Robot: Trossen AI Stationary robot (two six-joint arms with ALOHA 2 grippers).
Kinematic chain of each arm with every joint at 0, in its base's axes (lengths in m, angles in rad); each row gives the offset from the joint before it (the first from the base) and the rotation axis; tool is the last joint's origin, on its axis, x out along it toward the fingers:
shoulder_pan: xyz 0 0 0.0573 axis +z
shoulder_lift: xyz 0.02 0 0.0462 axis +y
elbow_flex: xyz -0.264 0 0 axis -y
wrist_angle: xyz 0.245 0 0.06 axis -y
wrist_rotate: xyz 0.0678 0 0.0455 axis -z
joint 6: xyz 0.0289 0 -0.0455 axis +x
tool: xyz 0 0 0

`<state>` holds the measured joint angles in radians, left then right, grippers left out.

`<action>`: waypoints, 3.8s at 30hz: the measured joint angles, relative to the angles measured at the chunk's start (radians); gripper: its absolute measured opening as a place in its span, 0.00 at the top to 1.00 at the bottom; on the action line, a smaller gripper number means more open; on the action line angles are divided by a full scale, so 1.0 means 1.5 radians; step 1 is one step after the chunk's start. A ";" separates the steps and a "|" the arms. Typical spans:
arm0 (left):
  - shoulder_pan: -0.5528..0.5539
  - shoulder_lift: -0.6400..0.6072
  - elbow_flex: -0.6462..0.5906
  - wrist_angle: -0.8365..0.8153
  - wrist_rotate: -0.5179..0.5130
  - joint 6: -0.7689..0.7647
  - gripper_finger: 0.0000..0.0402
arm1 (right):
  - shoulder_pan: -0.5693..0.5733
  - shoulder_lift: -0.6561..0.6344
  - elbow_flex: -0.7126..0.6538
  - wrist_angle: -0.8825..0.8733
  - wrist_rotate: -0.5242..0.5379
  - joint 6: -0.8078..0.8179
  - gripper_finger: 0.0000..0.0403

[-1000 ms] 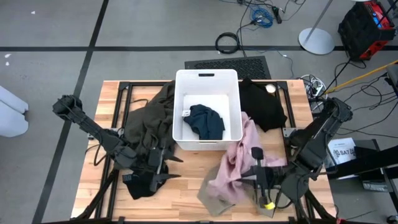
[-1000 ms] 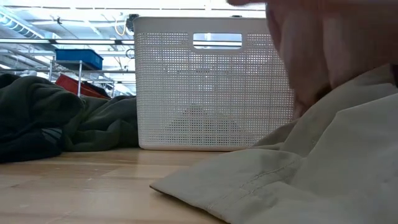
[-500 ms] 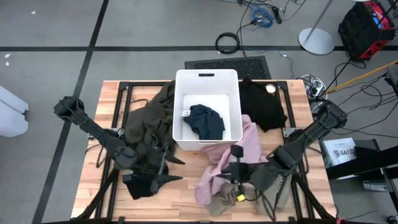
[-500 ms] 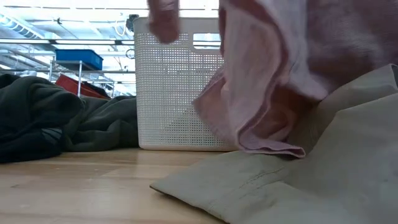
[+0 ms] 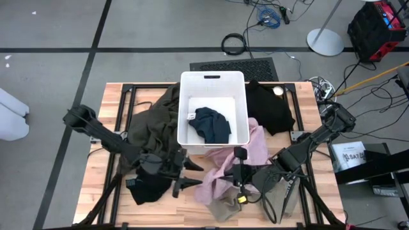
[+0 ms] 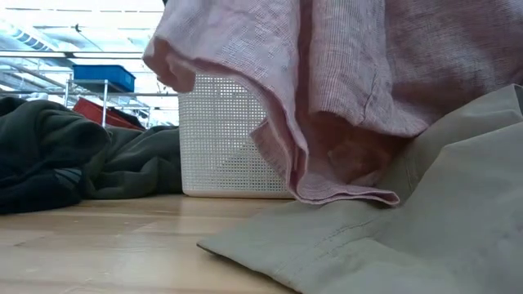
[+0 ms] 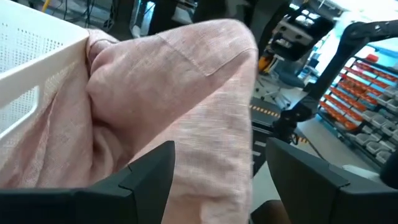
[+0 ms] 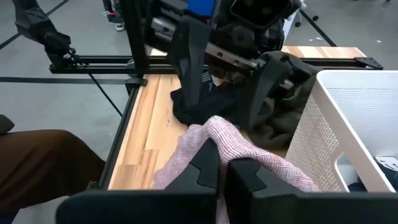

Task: Sort clothes
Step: Put the pink shirt into the white laundry bin

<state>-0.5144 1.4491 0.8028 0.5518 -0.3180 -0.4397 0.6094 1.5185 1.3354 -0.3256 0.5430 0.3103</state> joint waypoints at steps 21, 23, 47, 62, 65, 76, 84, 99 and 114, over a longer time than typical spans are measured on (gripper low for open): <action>0.024 0.111 0.125 -0.127 -0.035 0.010 0.51 | -0.001 0.000 0.000 -0.020 0.001 0.006 1.00; 0.024 0.111 0.129 -0.125 -0.035 0.031 0.64 | -0.001 -0.001 0.000 -0.021 0.001 0.007 1.00; -0.034 -0.031 0.133 -0.314 0.020 0.140 0.99 | 0.005 -0.007 0.000 -0.048 -0.128 0.044 0.54; -0.125 -0.114 0.133 -0.830 -0.012 -0.262 1.00 | 0.041 -0.029 0.000 -0.299 -0.103 0.208 0.45; -0.125 -0.107 0.133 -0.893 -0.010 -0.327 1.00 | 0.040 -0.031 0.000 -0.386 -0.087 0.276 0.45; -0.124 -0.104 0.133 -0.891 -0.022 -0.327 0.98 | 0.040 -0.037 -0.007 -0.775 0.068 0.615 0.46; -0.124 -0.104 0.133 -0.877 -0.034 -0.312 0.98 | 0.062 -0.043 -0.057 -0.579 -0.048 0.480 0.46; -0.120 -0.104 0.133 -0.878 -0.036 -0.309 0.97 | 0.158 -0.039 -0.058 -0.561 -0.123 0.613 0.46; -0.120 -0.104 0.132 -0.874 -0.036 -0.313 0.97 | 0.171 0.003 -0.059 -0.592 -0.161 0.663 0.46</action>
<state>-0.6941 1.2938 1.0012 -0.7592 -0.3717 -0.9085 0.8663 1.5231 1.2472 -1.2139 0.3014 1.3047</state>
